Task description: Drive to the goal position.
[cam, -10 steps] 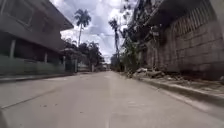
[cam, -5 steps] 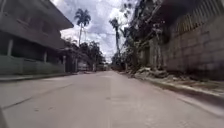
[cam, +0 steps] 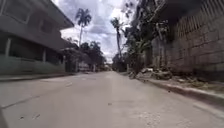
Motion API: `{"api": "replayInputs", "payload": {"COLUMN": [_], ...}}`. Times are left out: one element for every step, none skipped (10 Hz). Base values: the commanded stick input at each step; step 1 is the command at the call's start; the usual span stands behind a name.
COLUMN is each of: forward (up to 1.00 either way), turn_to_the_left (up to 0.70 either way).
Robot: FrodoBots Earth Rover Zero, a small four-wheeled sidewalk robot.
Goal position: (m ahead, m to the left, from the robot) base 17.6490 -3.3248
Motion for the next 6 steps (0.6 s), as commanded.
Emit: {"api": "replayInputs", "payload": {"forward": [0.50,0.50,0.50,0.50,0.50,0.50], "turn_to_the_left": [-0.05,-0.05,-0.05,-0.05,-0.05,-0.05]}}
